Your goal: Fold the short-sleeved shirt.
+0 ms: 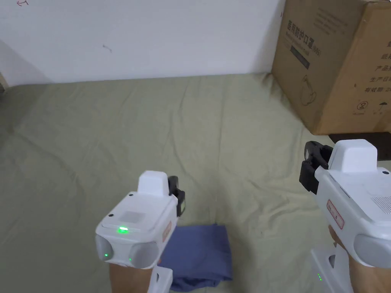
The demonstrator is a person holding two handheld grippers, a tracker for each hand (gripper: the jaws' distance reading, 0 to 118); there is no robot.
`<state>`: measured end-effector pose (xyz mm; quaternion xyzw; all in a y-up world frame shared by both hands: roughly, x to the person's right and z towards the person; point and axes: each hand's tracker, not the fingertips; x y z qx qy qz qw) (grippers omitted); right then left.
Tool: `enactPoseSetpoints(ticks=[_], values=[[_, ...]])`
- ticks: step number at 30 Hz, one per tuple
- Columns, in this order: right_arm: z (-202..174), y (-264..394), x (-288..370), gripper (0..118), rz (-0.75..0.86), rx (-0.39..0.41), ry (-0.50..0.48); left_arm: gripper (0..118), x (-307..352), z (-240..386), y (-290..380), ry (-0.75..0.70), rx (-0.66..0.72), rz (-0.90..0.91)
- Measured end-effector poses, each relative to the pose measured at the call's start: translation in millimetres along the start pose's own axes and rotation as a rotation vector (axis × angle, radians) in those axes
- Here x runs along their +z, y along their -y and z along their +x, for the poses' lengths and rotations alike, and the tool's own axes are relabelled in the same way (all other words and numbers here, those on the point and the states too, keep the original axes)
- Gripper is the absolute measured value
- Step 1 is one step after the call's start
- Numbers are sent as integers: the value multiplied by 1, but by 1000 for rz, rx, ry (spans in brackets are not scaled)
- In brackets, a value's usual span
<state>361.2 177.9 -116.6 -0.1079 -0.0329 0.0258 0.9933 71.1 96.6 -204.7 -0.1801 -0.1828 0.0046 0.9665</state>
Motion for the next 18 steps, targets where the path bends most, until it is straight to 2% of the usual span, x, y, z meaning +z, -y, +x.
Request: enactPoseSetpoints(ticks=[5,9,18], values=[[-17,-13,2,0,40,5,-27,0,29,-30,-36,-82,-36,100],[-32,-21,5,0,70,12,-43,0,46,-56,-52,-138,10,164],[-45,-18,5,0,95,24,-60,0,72,-105,-53,-246,-32,226]])
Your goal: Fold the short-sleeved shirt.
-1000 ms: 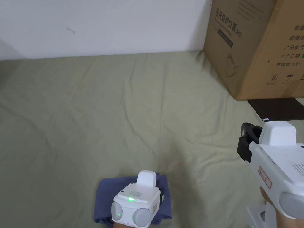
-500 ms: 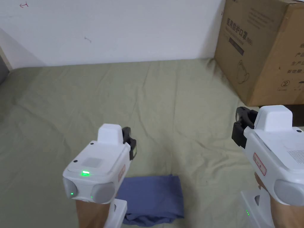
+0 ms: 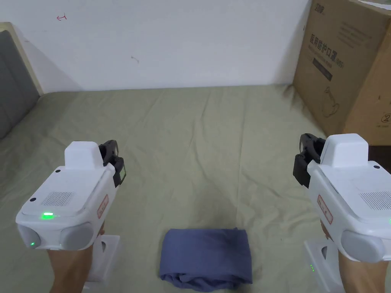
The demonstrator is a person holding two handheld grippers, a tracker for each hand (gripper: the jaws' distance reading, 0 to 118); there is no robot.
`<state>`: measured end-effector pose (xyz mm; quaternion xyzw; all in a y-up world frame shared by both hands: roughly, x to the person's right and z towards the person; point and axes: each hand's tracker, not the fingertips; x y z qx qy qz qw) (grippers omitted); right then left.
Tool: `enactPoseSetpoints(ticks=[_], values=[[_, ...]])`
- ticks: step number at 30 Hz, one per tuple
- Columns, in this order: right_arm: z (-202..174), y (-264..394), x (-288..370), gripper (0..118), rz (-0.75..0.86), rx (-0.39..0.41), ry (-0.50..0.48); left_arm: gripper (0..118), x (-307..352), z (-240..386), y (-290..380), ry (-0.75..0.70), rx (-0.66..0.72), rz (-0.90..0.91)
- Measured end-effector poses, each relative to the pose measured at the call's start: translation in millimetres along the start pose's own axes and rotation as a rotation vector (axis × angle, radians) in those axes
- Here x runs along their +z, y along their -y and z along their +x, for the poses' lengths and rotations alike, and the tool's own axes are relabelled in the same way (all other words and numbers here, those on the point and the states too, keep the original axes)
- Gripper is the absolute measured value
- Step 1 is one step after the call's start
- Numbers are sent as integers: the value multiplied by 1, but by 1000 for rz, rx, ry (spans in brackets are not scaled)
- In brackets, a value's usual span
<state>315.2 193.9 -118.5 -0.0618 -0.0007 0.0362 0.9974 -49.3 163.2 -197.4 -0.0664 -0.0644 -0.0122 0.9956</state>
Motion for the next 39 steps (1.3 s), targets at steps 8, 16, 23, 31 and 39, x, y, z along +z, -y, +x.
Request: enactPoseSetpoints(ticks=[8,16,23,31,39], values=[[-10,7,1,0,-15,-4,-14,0,8,-10,2,-34,11,11],[-28,67,-27,0,-108,-35,-64,0,9,-12,5,-26,15,6],[-60,162,-60,0,-314,-28,-156,0,8,-14,12,-13,19,-20],[-92,229,-87,0,-483,-23,-211,0,0,-20,37,6,46,-114],[-109,257,-93,0,-561,-15,-187,0,-19,-23,74,79,189,-287]])
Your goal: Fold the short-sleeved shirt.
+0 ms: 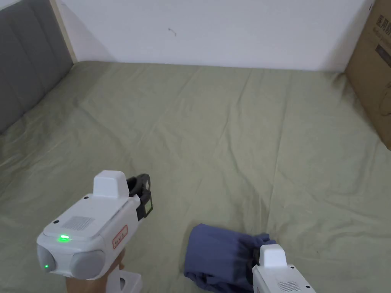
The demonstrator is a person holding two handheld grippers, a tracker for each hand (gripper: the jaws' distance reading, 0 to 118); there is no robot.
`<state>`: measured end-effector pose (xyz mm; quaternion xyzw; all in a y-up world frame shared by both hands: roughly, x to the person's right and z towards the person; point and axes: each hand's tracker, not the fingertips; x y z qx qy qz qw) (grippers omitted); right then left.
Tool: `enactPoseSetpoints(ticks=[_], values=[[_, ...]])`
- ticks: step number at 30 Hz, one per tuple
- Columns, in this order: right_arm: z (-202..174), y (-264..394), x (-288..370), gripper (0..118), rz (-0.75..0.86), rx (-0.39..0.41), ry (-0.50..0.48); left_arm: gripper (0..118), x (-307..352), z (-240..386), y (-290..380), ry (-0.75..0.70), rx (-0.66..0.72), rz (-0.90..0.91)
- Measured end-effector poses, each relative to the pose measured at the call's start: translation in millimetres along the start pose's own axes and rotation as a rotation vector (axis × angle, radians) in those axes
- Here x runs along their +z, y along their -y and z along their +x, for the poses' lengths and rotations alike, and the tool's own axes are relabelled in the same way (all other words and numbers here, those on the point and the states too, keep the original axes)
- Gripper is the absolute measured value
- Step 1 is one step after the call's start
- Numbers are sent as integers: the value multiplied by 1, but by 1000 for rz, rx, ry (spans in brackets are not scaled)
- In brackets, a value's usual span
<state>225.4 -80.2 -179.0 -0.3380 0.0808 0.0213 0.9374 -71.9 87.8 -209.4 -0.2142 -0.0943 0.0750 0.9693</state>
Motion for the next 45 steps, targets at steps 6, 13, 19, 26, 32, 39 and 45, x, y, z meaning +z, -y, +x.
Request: enactPoseSetpoints(ticks=[6,13,19,26,32,39,45], values=[[4,-2,3,0,-7,-9,-17,39,-43,-1,34,52,210,-283],[1,-10,7,0,-23,-14,-15,108,-102,-15,82,225,359,-539],[3,-10,7,0,-25,-8,-21,96,-126,1,92,276,301,-705],[1,-13,11,0,-25,-7,-22,43,-139,-3,107,375,341,-793],[6,-23,12,0,-42,-1,-29,17,-142,-12,108,364,344,-775],[17,-67,45,0,102,-3,-50,15,-118,-26,67,341,236,-684],[29,-104,63,0,236,-10,-51,15,-96,-95,14,175,146,-636]])
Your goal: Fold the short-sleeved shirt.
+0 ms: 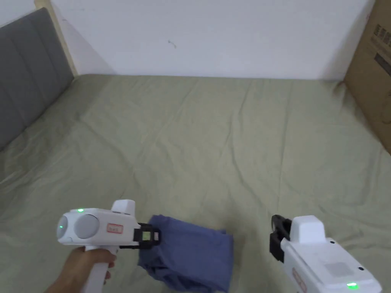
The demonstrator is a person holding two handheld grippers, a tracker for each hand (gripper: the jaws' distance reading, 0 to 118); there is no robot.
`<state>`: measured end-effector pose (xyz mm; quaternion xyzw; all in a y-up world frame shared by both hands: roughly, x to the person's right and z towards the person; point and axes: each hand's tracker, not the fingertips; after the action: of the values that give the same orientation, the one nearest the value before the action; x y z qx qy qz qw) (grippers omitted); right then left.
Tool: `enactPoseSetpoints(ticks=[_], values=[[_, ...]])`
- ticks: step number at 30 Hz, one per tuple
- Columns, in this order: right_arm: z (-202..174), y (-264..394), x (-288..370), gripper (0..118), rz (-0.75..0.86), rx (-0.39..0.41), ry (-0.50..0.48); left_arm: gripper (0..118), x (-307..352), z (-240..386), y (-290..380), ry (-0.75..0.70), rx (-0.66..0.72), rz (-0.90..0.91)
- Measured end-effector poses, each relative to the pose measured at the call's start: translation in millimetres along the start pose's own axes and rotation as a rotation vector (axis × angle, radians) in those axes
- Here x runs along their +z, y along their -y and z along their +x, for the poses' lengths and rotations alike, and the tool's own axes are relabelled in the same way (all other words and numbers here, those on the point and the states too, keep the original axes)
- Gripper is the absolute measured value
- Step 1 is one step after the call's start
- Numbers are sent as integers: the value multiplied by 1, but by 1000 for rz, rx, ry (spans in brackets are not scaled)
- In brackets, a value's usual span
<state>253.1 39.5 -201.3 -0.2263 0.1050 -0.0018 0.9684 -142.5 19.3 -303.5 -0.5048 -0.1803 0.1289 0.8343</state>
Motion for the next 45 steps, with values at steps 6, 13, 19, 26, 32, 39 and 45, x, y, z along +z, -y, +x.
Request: enactPoseSetpoints(ticks=[6,13,19,26,32,39,45], values=[[1,-31,3,0,76,-3,19,15,53,-92,-33,-197,18,42],[-6,-51,-3,0,112,-1,26,15,87,-200,-52,-439,99,17],[-9,-46,-15,0,85,8,41,15,82,-249,-59,-483,150,-21],[-11,-43,-20,0,41,9,58,29,62,-249,-51,-550,177,1],[-4,-54,-4,0,67,-12,68,97,87,-199,-49,-511,214,134],[1,-87,33,0,146,-12,90,98,131,-137,-76,-482,122,298],[12,-118,64,0,229,15,135,97,180,-57,-87,-481,20,525]])
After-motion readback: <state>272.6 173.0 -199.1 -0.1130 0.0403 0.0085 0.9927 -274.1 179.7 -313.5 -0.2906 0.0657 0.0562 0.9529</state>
